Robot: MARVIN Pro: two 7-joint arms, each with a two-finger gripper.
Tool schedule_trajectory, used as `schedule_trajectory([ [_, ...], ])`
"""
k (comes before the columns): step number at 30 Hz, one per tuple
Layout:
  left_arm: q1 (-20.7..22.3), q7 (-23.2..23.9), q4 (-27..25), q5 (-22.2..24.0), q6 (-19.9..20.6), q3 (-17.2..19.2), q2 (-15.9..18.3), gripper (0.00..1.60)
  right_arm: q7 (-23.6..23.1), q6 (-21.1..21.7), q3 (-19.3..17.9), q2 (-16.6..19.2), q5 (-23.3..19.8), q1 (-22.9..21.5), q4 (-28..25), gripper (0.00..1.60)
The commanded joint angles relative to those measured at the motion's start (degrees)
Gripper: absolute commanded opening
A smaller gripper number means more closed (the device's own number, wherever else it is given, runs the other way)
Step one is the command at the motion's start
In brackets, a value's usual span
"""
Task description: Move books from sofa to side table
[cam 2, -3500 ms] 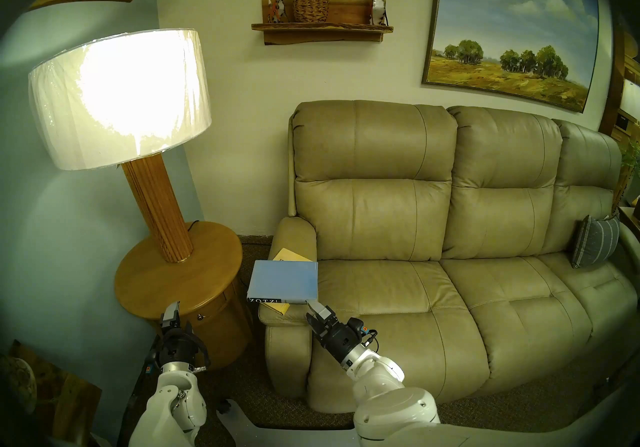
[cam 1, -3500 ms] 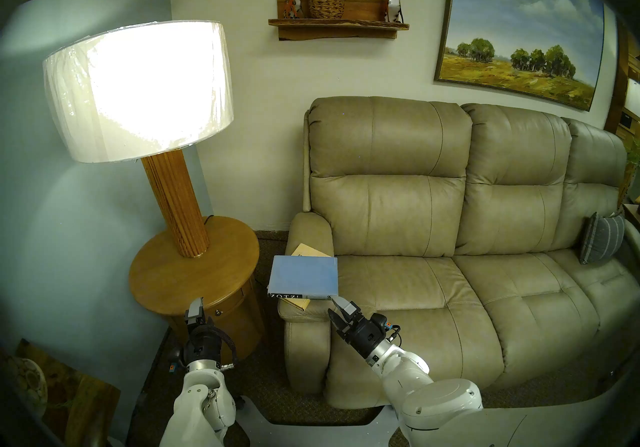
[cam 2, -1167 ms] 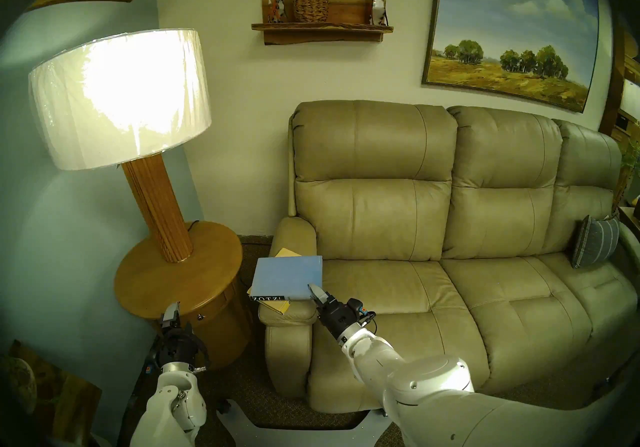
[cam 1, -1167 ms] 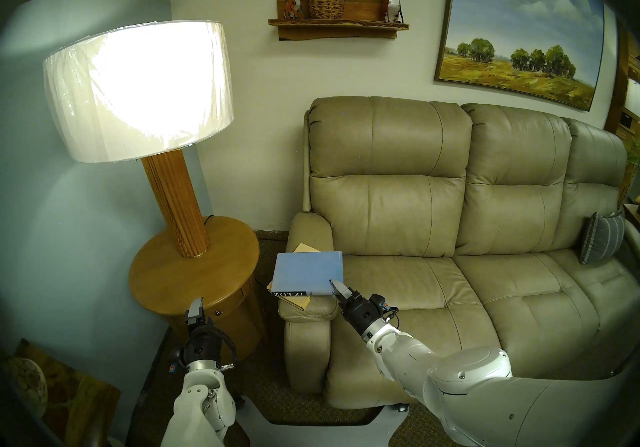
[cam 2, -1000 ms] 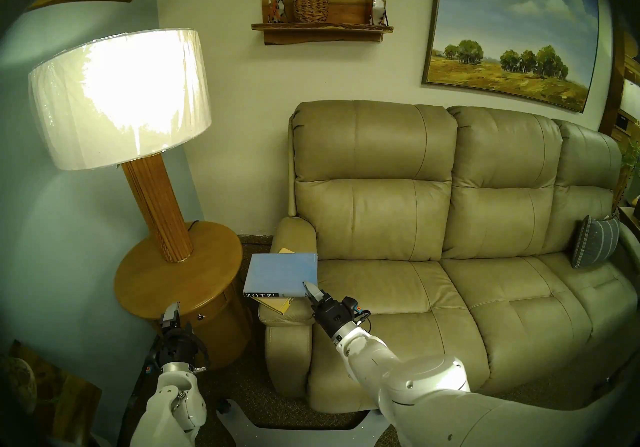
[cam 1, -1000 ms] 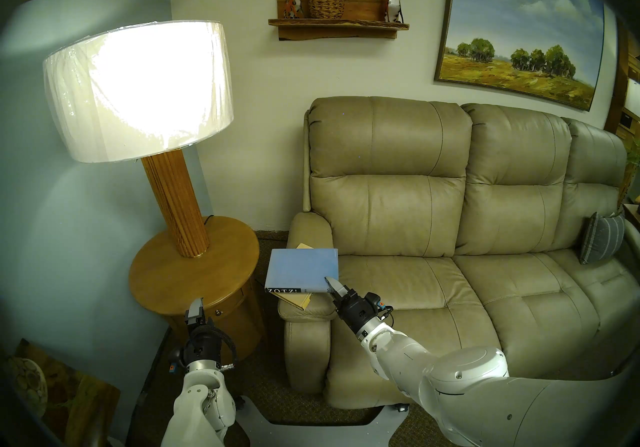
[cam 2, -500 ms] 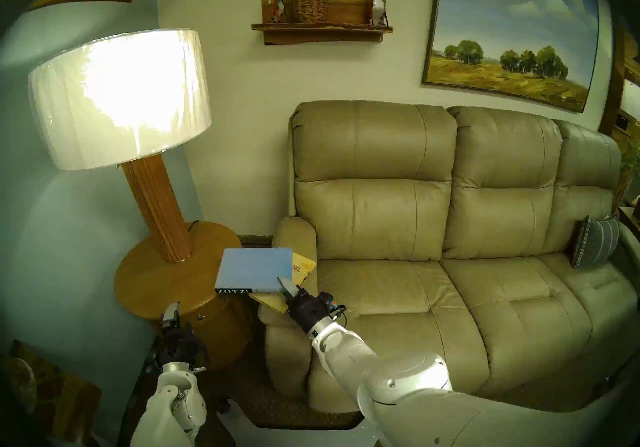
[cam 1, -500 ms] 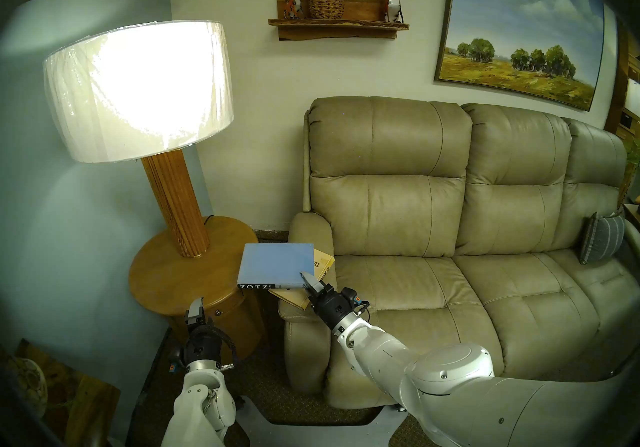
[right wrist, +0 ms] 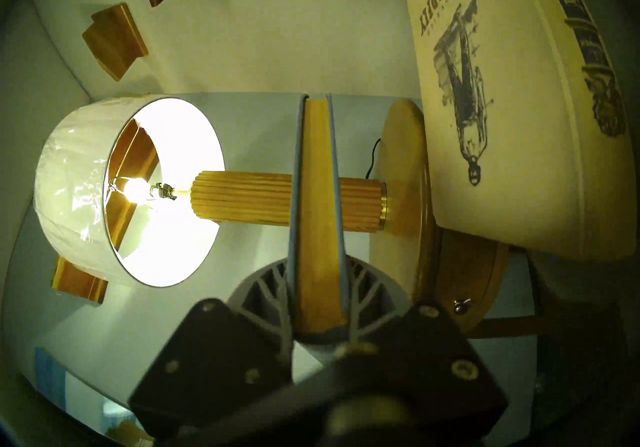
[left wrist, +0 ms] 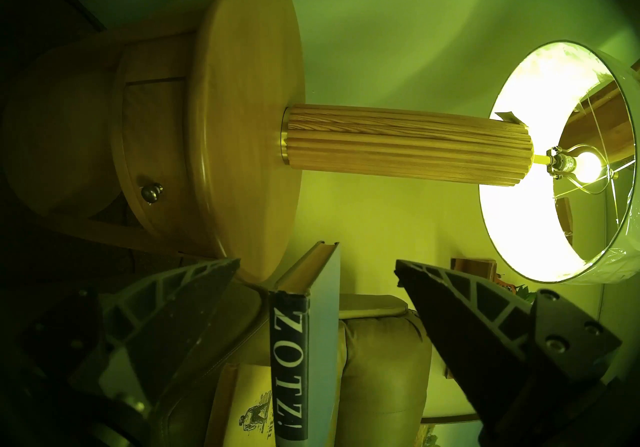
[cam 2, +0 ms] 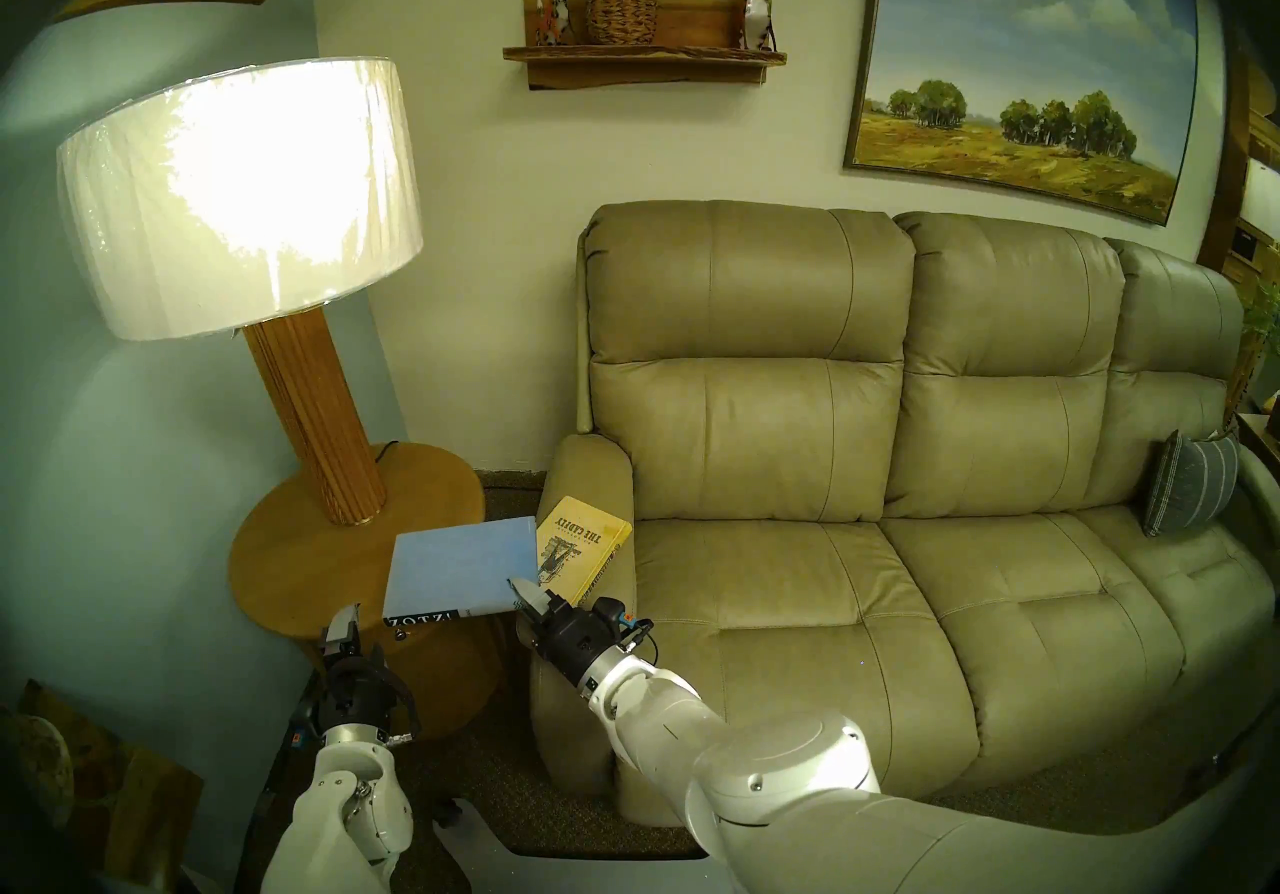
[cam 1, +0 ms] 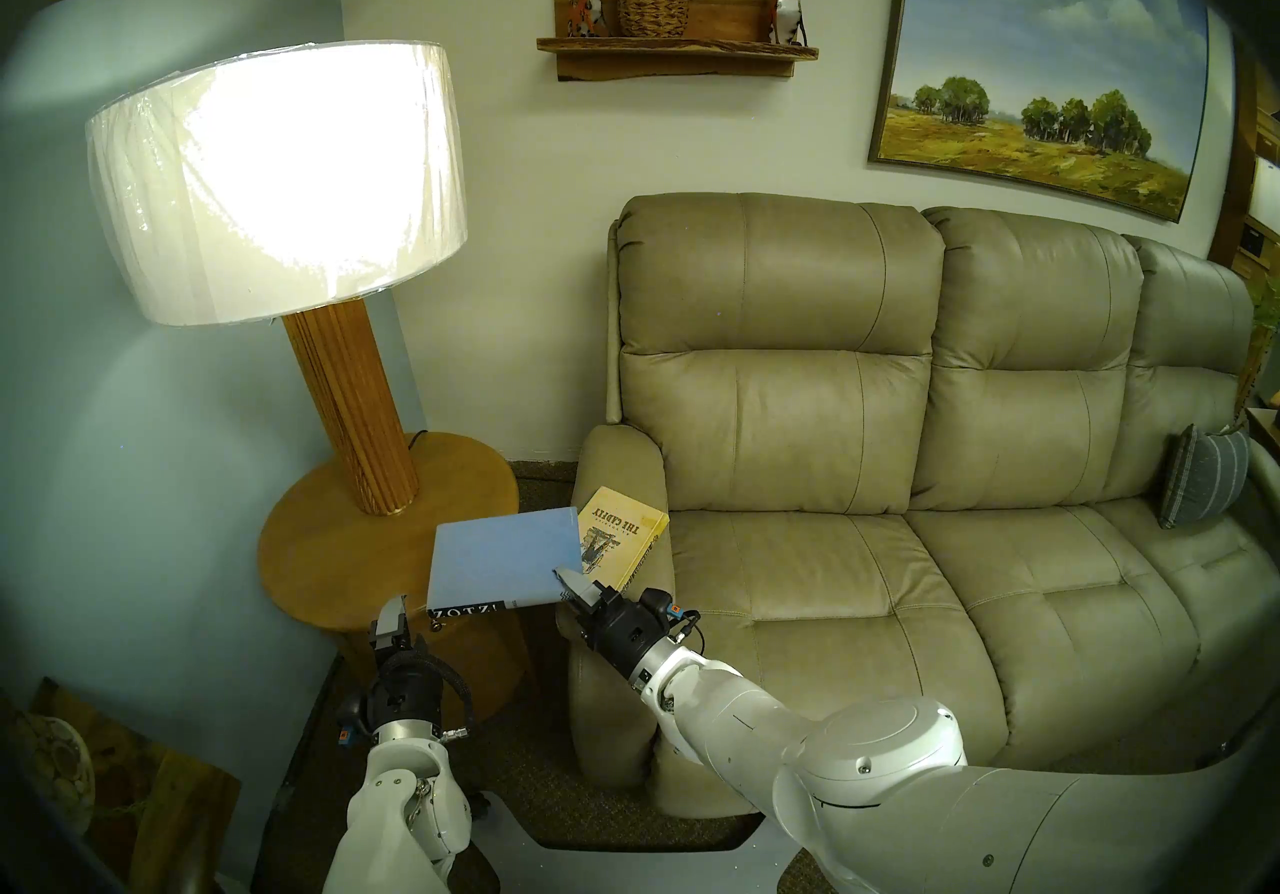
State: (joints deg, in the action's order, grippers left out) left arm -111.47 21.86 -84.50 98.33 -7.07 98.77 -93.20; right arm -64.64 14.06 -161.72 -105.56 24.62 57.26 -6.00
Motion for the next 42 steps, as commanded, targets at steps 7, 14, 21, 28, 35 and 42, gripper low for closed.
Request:
schedule_trajectory([
  [7,0.02,0.36,-0.96,-0.11,0.07,0.02,-0.26,1.6,-5.37,2.14,0.82,-2.31,1.36,1.15,0.13,0.0],
  [14,0.19,0.87,-0.91,-1.13,-0.57,-0.1,-0.45,0.66,-6.04,2.54,0.76,-2.22,2.24,1.61,0.13,0.0],
  [21,1.93,0.13,0.78,-1.6,-0.92,0.33,-0.13,0.48,-7.23,3.15,0.88,-1.46,2.72,2.27,0.12,0.0],
  [28,2.45,1.3,1.36,-1.34,-0.18,0.69,0.28,0.0,-8.27,3.41,1.18,-0.79,2.97,2.61,0.12,0.0],
  [35,2.32,3.0,1.59,-1.06,0.58,1.23,0.42,0.0,-8.91,4.08,0.9,-0.2,2.59,2.46,0.14,1.6],
  [42,5.35,3.5,4.13,-0.42,-0.54,3.45,1.03,0.0,-11.94,3.5,-0.07,2.57,1.58,2.61,-0.55,1.6],
])
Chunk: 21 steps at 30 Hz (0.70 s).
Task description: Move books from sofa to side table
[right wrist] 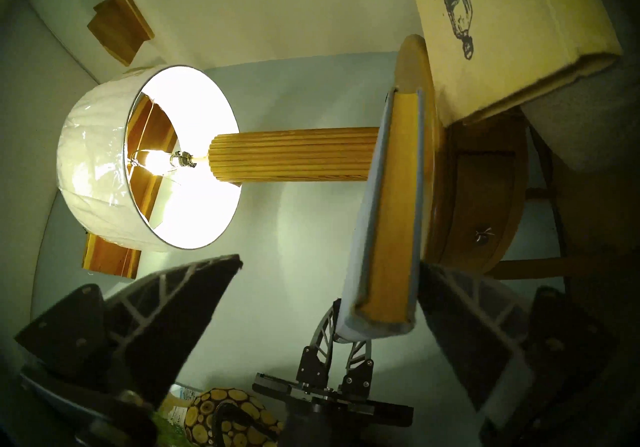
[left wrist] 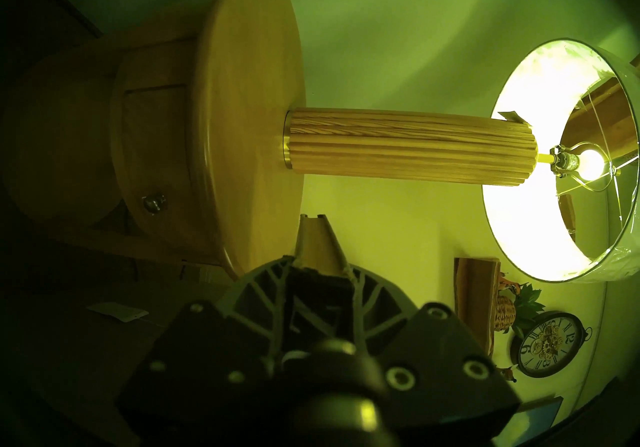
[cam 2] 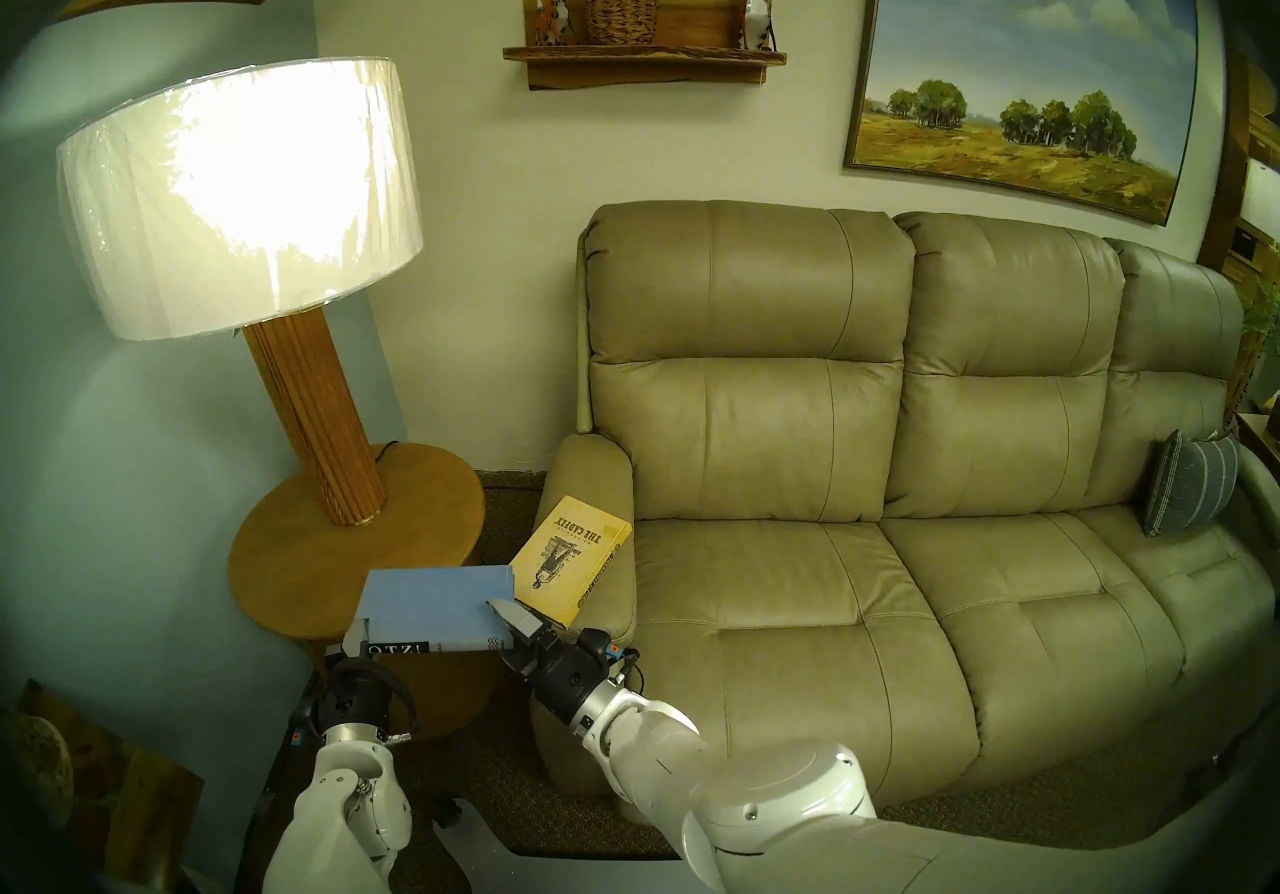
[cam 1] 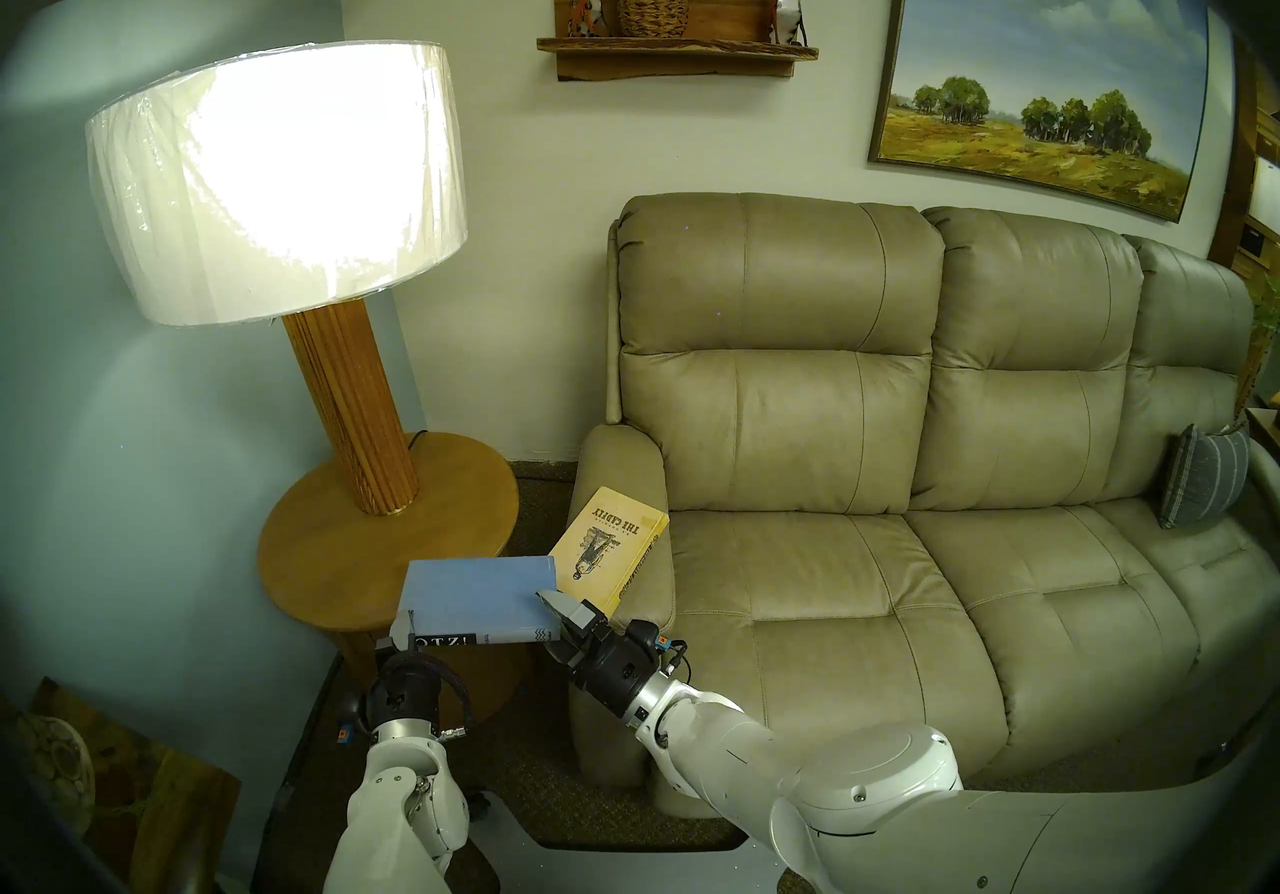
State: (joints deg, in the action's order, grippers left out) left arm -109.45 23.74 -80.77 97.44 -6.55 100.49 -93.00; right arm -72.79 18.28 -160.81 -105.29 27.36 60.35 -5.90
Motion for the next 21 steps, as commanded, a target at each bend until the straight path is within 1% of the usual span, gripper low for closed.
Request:
schedule_trajectory([
  [1,4.1,1.41,0.71,0.44,-1.41,2.09,1.03,0.0,-4.44,-0.7,-1.26,2.87,-1.37,-0.42,-0.74,1.6],
  [4,6.43,-0.18,1.4,1.07,-1.9,3.3,1.76,0.0,-6.31,-0.76,-1.9,4.24,-1.68,-0.15,-1.02,1.6],
  [5,8.22,-1.81,2.0,1.69,-2.4,4.3,2.4,0.0,-7.6,-0.78,-2.31,5.11,-1.93,0.05,-1.33,1.6],
  [6,8.17,-2.55,1.57,1.95,-2.92,4.46,2.93,0.0,-8.22,-0.72,-2.6,5.54,-2.13,0.18,-1.48,1.6],
  [8,9.67,-4.64,2.24,2.87,-2.97,5.26,3.64,0.0,-9.52,-0.69,-2.94,6.27,-2.33,0.51,-1.72,1.6],
  [12,11.34,-8.78,2.51,4.09,-3.48,5.73,5.38,0.0,-11.72,-0.33,-3.58,7.55,-2.71,1.17,-2.03,1.6],
  [13,12.33,-9.78,3.02,4.21,-3.87,5.84,5.64,0.0,-12.21,-0.22,-3.72,7.84,-2.79,1.32,-2.07,1.6],
  [14,12.84,-11.32,3.0,4.83,-3.55,5.73,5.99,0.0,-12.21,-0.22,-3.89,8.05,-2.9,1.47,-2.11,1.6],
  [15,12.98,-11.83,2.91,4.72,-3.82,5.5,6.26,0.0,-12.21,-0.21,-3.94,8.17,-2.93,1.55,-2.1,1.6],
  [16,14.07,-12.94,3.62,4.14,-4.93,5.25,6.49,0.0,-12.21,-0.14,-4.07,8.36,-3.03,1.69,-2.04,1.6],
  [21,16.36,-17.36,4.79,5.52,-6.07,5.0,7.54,0.0,-12.21,0.1,-4.19,9.15,-3.41,2.28,-1.94,1.6],
])
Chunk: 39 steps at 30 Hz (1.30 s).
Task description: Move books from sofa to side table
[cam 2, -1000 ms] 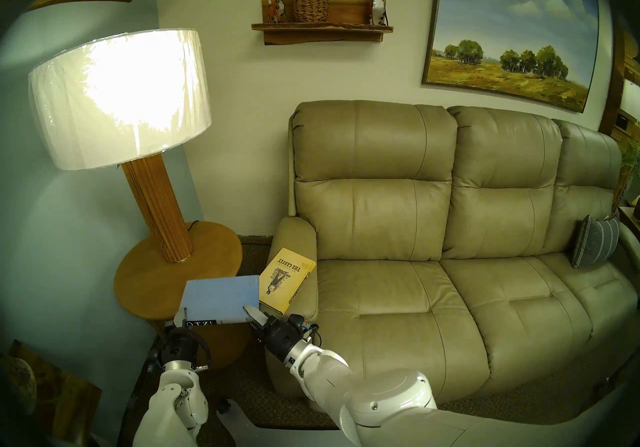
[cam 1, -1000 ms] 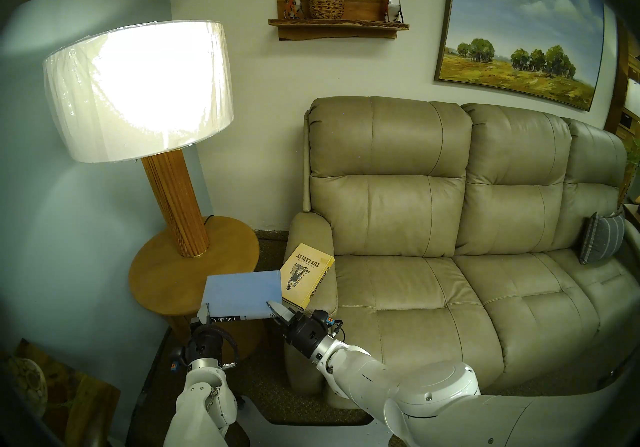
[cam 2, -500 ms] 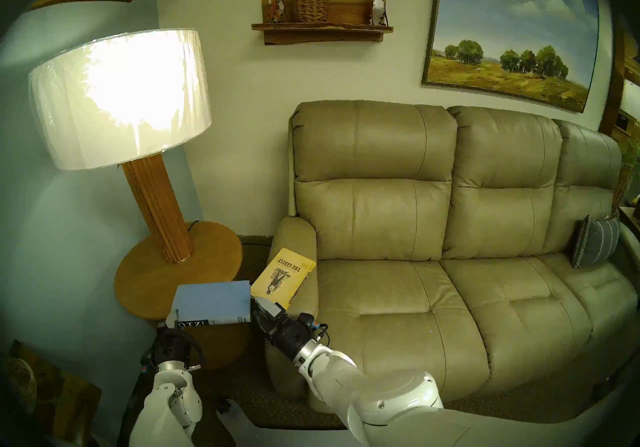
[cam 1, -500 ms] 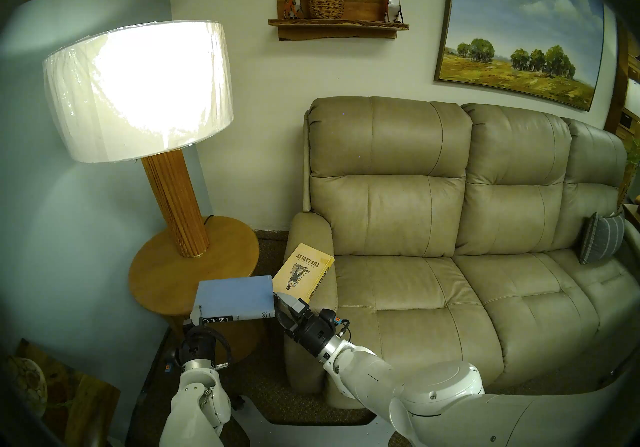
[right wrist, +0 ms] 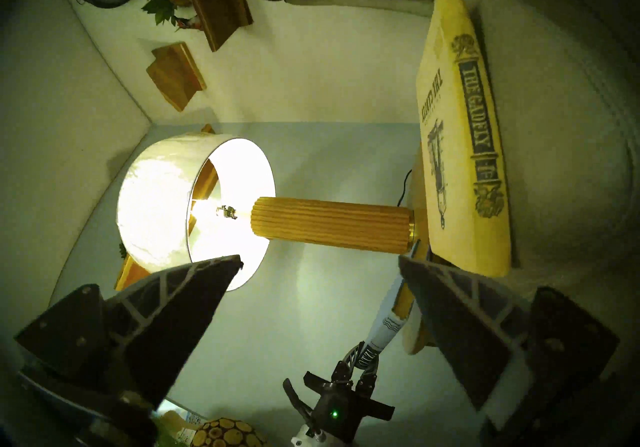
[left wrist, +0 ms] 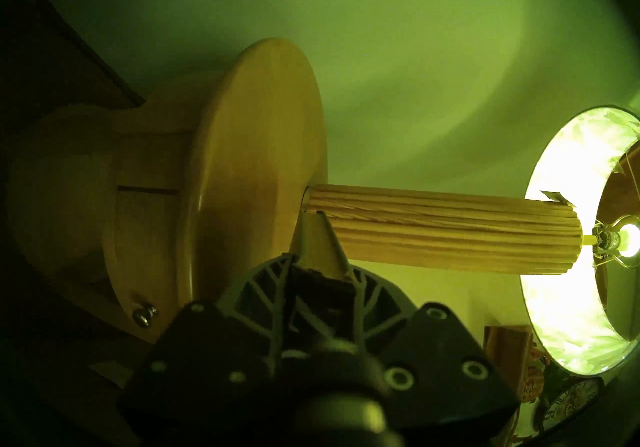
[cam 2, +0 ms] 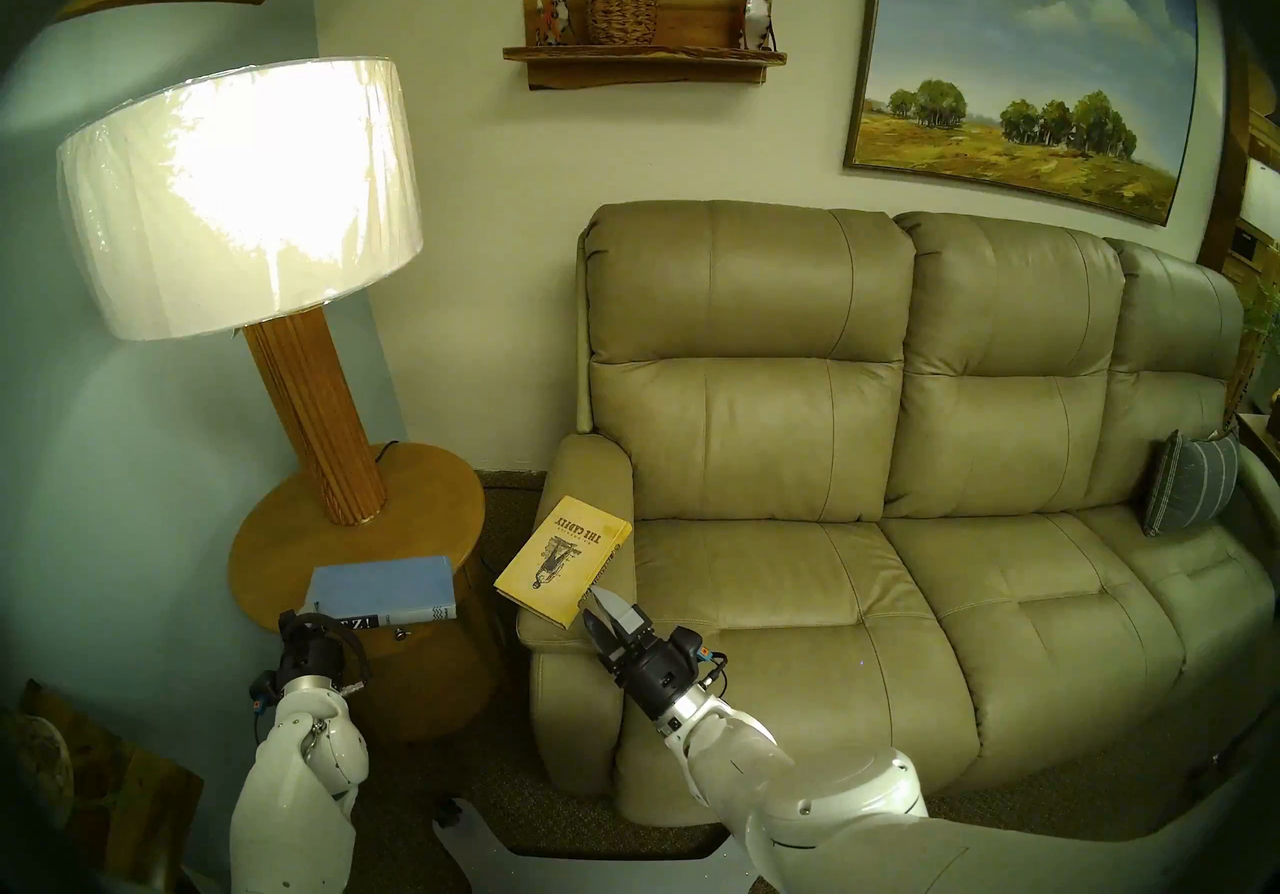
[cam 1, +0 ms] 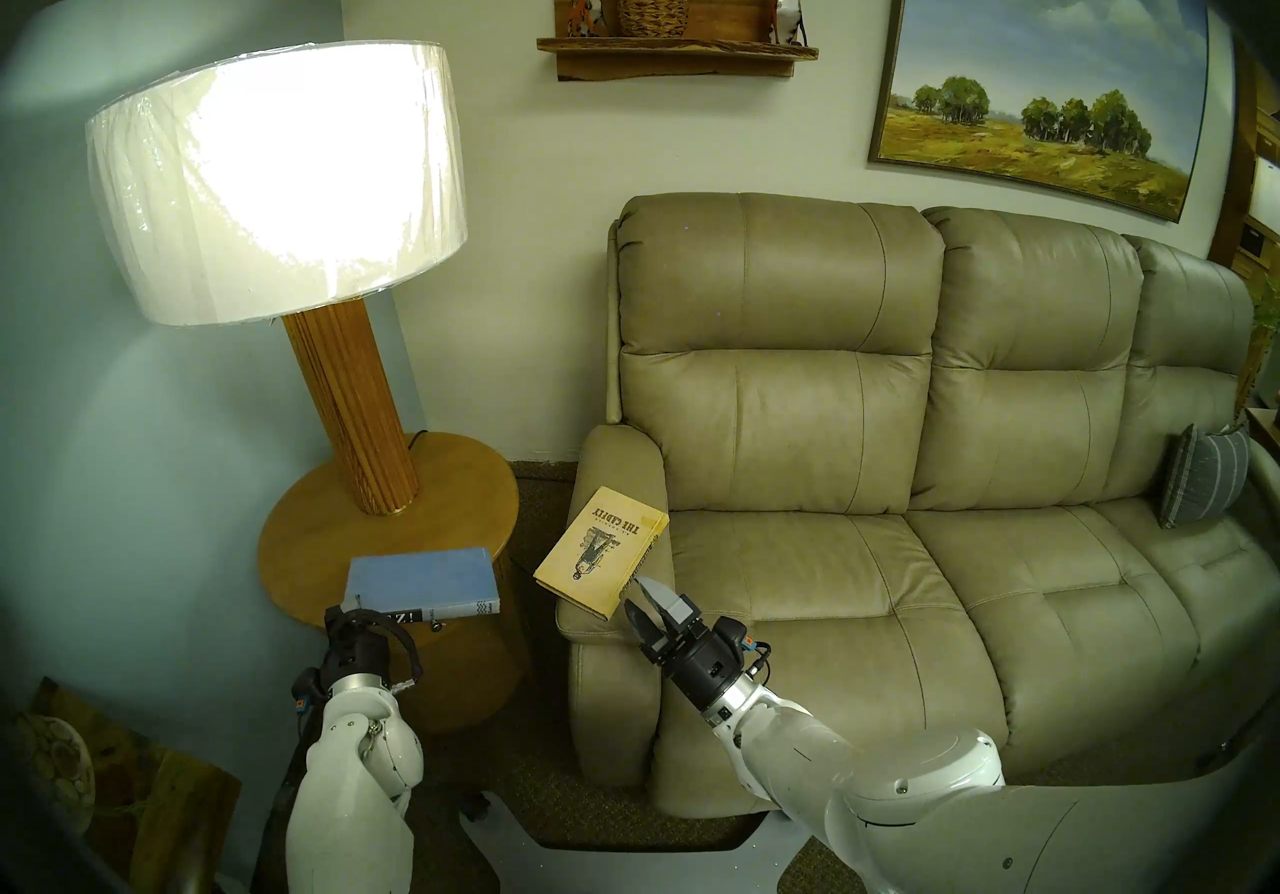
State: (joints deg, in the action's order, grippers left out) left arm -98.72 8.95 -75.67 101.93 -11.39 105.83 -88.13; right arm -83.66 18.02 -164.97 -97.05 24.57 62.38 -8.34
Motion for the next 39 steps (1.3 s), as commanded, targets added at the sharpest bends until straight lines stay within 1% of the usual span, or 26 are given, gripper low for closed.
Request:
schedule_trajectory([
  [1,6.35,-3.49,0.24,0.95,-1.87,-0.38,3.15,0.0,-1.34,0.45,-0.03,1.14,-0.71,0.37,0.54,1.6],
  [6,9.3,-7.28,2.25,0.83,-3.89,-1.17,4.69,0.0,-1.34,0.73,-0.03,2.01,-1.13,0.74,0.91,1.6],
  [7,9.21,-7.47,2.07,0.82,-4.42,-1.37,4.77,0.0,-1.34,0.76,-0.03,2.12,-1.19,0.79,0.95,1.6],
  [11,12.22,-10.07,4.22,1.05,-6.04,-2.09,5.41,0.0,-1.34,0.99,-0.03,2.67,-1.49,1.0,1.45,1.6],
  [12,12.18,-10.23,4.15,1.03,-6.5,-2.28,5.59,0.0,-1.34,1.02,-0.03,2.77,-1.52,1.05,1.51,1.6],
  [14,13.49,-11.47,5.2,1.43,-7.17,-2.39,5.97,0.0,-1.34,1.12,-0.03,3.05,-1.64,1.12,1.71,1.6],
  [23,18.66,-14.0,10.68,1.82,-10.37,-3.86,7.02,0.0,-1.34,1.58,-0.03,3.93,-2.21,1.19,2.31,1.6],
  [26,19.65,-14.34,11.69,2.08,-10.87,-3.97,7.13,0.0,-1.34,1.68,-0.03,4.07,-2.32,1.25,2.37,1.6],
  [29,22.2,-14.96,14.07,2.55,-12.01,-4.02,7.48,0.0,-1.34,1.92,-0.03,4.35,-2.57,1.4,2.49,1.6],
  [30,22.31,-14.91,14.11,2.56,-12.28,-4.14,7.55,0.18,-1.34,1.96,-0.03,4.39,-2.61,1.41,2.5,1.6],
  [31,23.11,-15.06,14.86,2.84,-12.55,-4.05,7.46,0.56,-1.34,2.02,-0.03,4.43,-2.68,1.42,2.53,1.6],
  [32,23.67,-15.03,15.37,2.92,-12.76,-3.98,7.38,1.6,-1.34,2.03,-0.03,4.45,-2.73,1.43,2.55,1.6],
  [33,23.67,-15.03,15.37,2.92,-12.76,-3.98,7.38,1.6,-1.34,2.03,-0.03,4.45,-2.73,1.43,2.55,1.6],
  [34,25.17,-14.35,17.01,2.62,-13.86,-3.95,7.05,1.6,-1.34,2.07,-0.03,4.48,-2.87,1.44,2.58,1.6],
  [35,25.06,-14.33,16.81,2.98,-13.85,-3.95,7.0,1.6,-1.34,2.09,-0.03,4.51,-2.94,1.45,2.59,1.6],
  [36,26.0,-14.0,17.99,2.8,-14.26,-3.85,6.85,1.6,-1.34,2.11,-0.03,4.53,-3.0,1.46,2.6,1.6],
  [39,26.39,-13.41,18.53,2.85,-14.77,-3.83,6.56,1.6,-1.34,2.14,-0.03,4.56,-3.12,1.46,2.61,1.6],
])
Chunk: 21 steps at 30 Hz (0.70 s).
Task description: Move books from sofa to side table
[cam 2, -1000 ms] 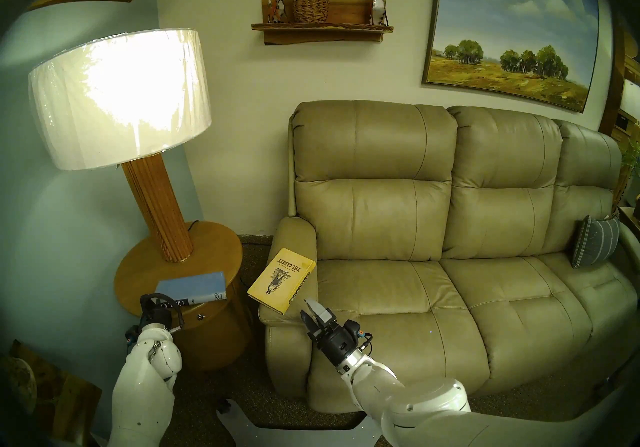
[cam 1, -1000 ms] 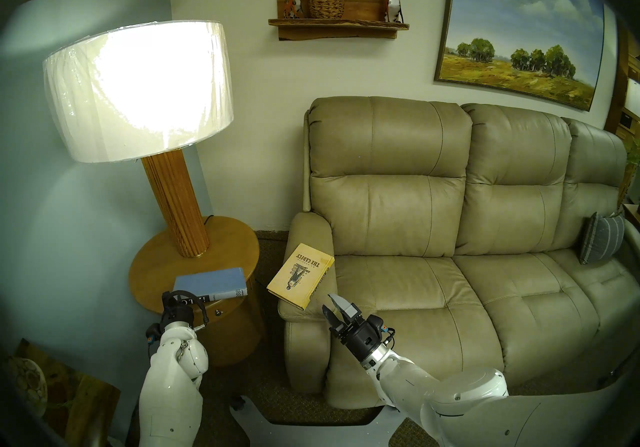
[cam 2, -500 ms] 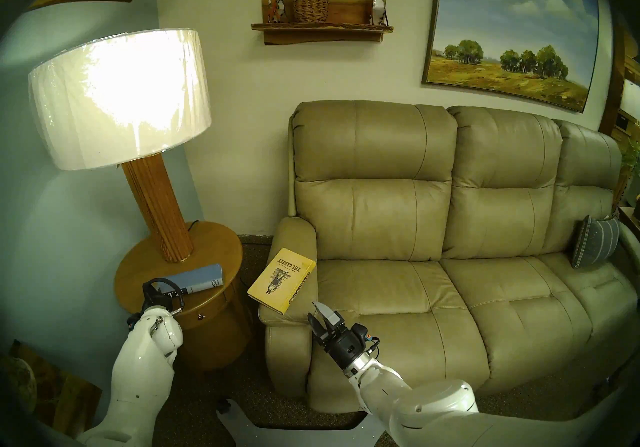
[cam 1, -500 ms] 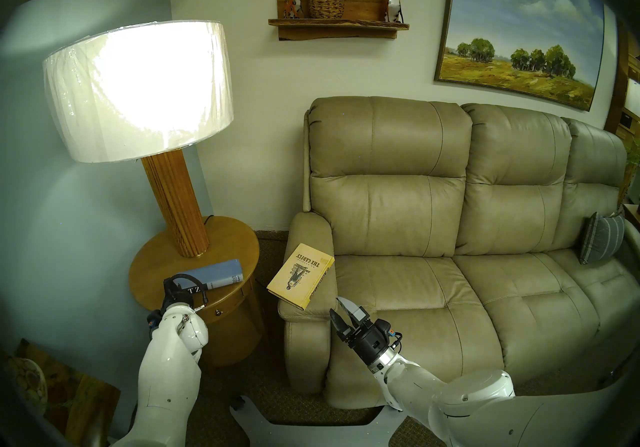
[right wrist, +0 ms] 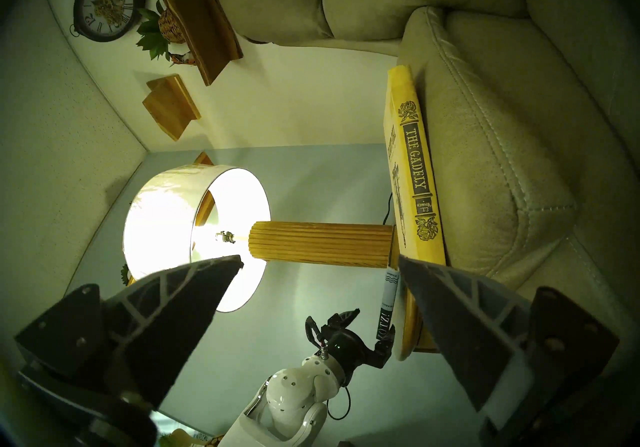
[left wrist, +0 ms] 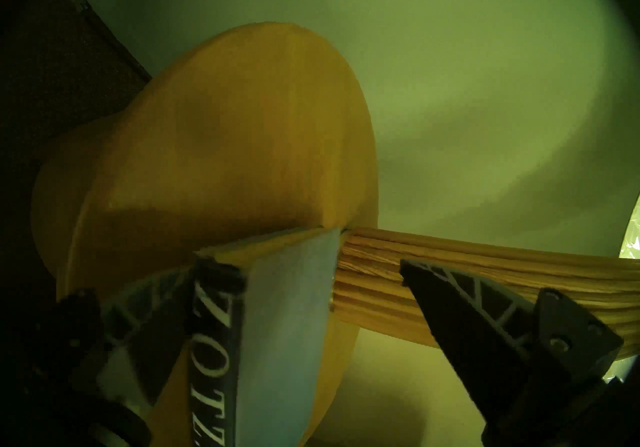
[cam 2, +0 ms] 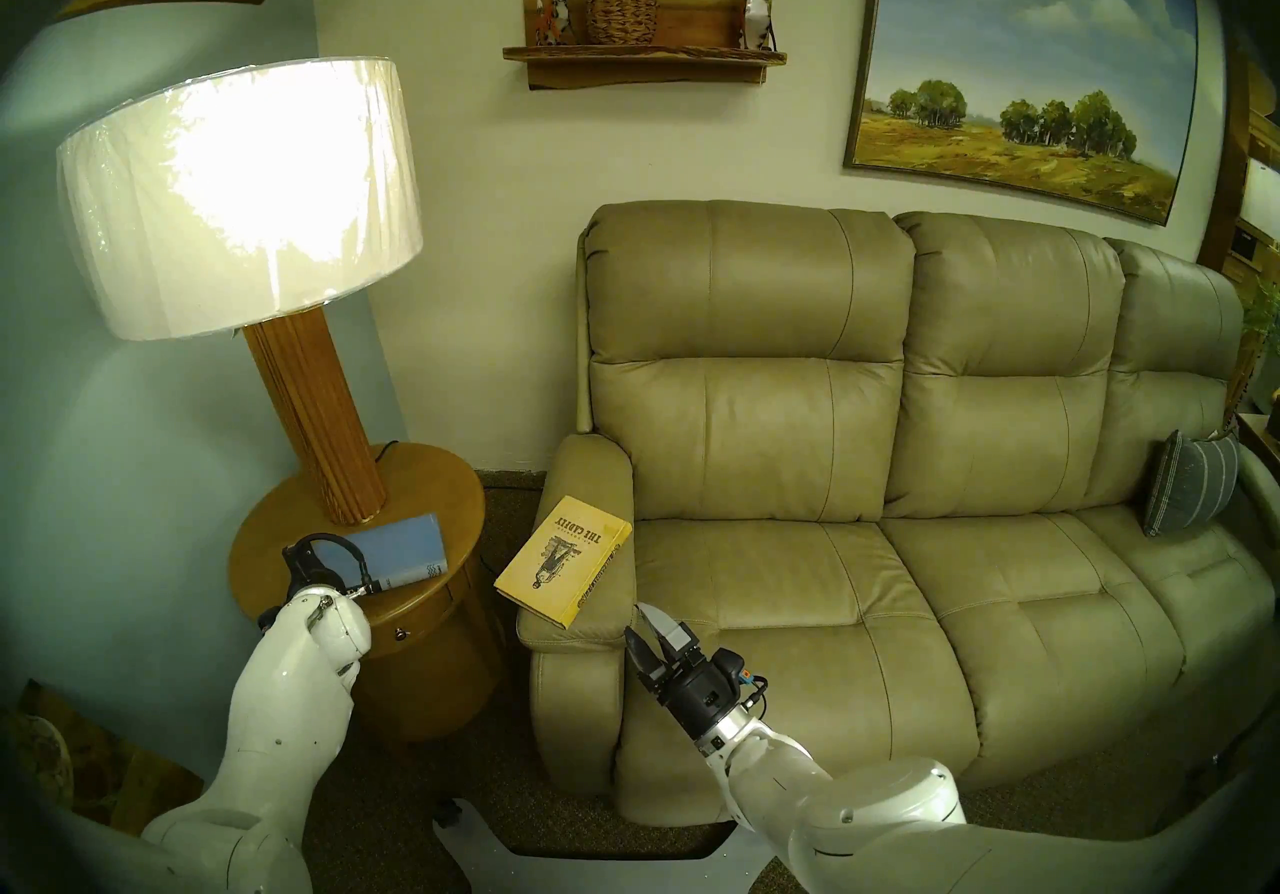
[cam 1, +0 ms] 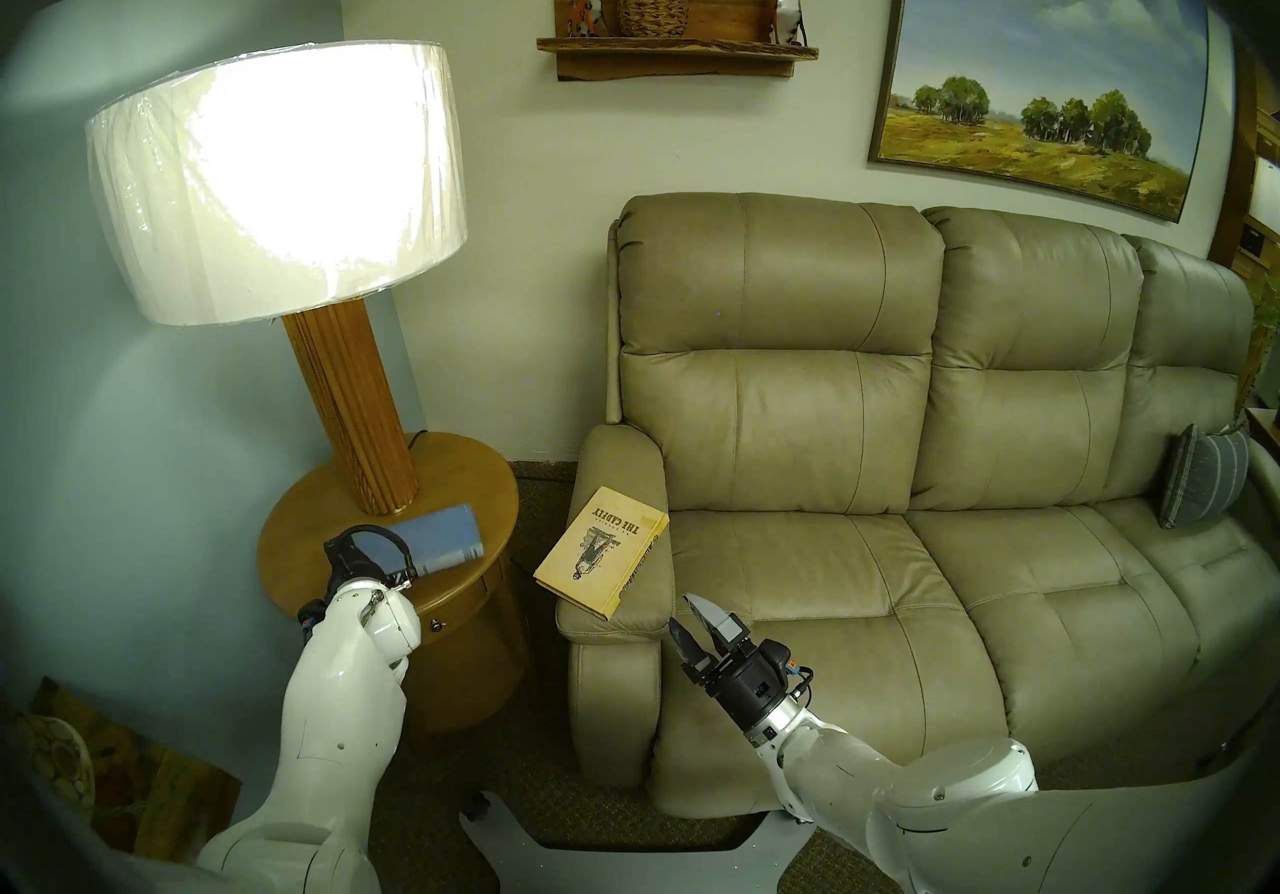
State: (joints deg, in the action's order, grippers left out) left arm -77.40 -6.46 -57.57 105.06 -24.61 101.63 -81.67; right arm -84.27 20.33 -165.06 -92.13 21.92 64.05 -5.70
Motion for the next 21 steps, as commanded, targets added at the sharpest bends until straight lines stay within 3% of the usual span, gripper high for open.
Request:
schedule_trajectory([
  [1,5.21,2.58,0.72,-0.18,-1.78,0.38,-0.06,1.6,-0.73,-0.13,0.06,-0.35,-0.56,-0.2,-0.03,1.6],
  [9,4.18,3.01,-1.8,0.93,-2.26,1.16,-1.02,1.6,-0.73,-0.18,0.17,-0.33,-0.93,-0.17,-0.03,1.6],
  [21,-3.01,4.33,-10.62,0.71,-2.52,0.35,-3.34,1.6,-0.73,-0.43,0.44,-0.34,-1.56,-0.15,-0.03,1.6],
])
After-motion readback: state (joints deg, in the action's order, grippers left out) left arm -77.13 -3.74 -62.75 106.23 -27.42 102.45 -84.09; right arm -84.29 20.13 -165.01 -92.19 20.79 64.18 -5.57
